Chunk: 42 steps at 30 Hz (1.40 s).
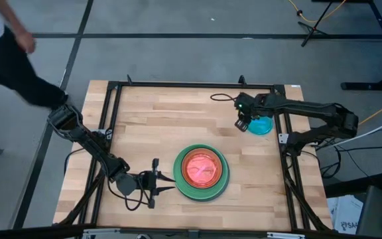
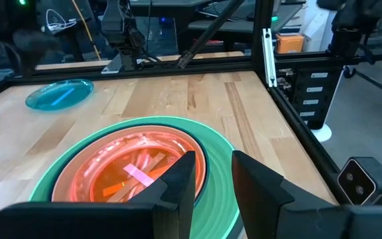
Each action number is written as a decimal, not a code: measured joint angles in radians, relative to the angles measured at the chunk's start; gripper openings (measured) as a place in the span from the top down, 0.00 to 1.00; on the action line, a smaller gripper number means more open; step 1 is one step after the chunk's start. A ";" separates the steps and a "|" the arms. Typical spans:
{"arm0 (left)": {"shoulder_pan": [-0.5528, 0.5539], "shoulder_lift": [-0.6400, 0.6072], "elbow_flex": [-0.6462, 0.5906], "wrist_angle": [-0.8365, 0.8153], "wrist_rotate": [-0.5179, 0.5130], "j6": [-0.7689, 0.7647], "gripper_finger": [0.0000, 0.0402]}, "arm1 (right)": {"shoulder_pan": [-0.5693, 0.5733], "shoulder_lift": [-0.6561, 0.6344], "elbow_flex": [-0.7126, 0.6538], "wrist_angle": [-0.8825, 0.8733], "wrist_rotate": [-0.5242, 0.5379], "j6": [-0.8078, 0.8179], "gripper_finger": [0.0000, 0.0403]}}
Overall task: Stack plastic plates
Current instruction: Stack the blue plate on top of the pink plate
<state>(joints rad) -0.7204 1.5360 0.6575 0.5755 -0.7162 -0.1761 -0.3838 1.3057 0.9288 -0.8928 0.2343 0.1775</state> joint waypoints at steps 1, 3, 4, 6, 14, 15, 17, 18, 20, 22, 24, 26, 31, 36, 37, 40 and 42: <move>0.000 0.000 0.000 0.000 0.000 0.000 0.77 | -0.008 0.008 -0.018 0.007 -0.001 0.028 0.58; 0.001 0.000 0.000 0.000 -0.001 0.001 0.77 | -0.020 0.035 -0.047 0.010 0.000 0.067 0.58; 0.002 0.000 0.000 0.000 -0.002 0.000 0.77 | -0.024 0.053 -0.058 0.015 0.000 0.080 0.58; 0.007 0.000 0.000 0.000 -0.004 0.000 0.77 | -0.024 0.087 -0.078 0.023 0.000 0.090 0.58; 0.011 0.000 0.000 0.000 -0.004 -0.014 0.77 | -0.023 0.215 -0.087 0.059 0.019 0.155 0.58; 0.011 0.000 0.000 0.000 -0.004 -0.018 0.77 | -0.023 0.228 -0.087 0.061 0.024 0.158 0.58; 0.011 0.000 0.000 0.000 -0.005 -0.024 0.77 | -0.022 0.254 -0.087 0.074 0.022 0.159 0.58; 0.011 0.000 0.000 0.000 -0.004 -0.024 0.77 | -0.022 0.267 -0.087 0.083 0.018 0.159 0.58; 0.011 0.000 0.000 0.000 -0.004 -0.024 0.77 | -0.022 0.290 -0.087 0.093 0.019 0.159 0.58; 0.011 0.000 0.000 0.000 -0.004 -0.024 0.77 | -0.022 0.313 -0.087 0.097 0.021 0.159 0.59; 0.011 0.000 0.000 0.000 -0.004 -0.024 0.77 | -0.022 0.333 -0.087 0.104 0.020 0.159 0.62; 0.011 0.000 0.000 0.000 -0.004 -0.024 0.77 | -0.022 0.344 -0.086 0.107 0.020 0.159 0.68; 0.011 0.000 0.000 0.000 -0.004 -0.024 0.77 | -0.021 0.350 -0.084 0.111 0.017 0.144 0.86; 0.011 0.000 0.000 0.000 -0.004 -0.024 0.77 | -0.020 0.352 -0.085 0.114 0.040 0.082 0.98; 0.011 0.000 0.000 0.000 -0.004 -0.024 0.77 | -0.018 0.352 -0.082 0.111 0.046 0.078 0.98; 0.011 0.000 0.000 0.000 -0.004 -0.024 0.77 | 0.009 0.350 -0.063 0.097 0.080 0.067 0.97; 0.011 0.000 0.000 0.000 -0.004 -0.024 0.77 | 0.046 0.332 -0.040 0.090 0.083 0.048 0.99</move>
<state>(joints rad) -0.7090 1.5364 0.6575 0.5755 -0.7204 -0.2001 -0.3377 1.6373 0.8887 -0.8030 0.3174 0.2255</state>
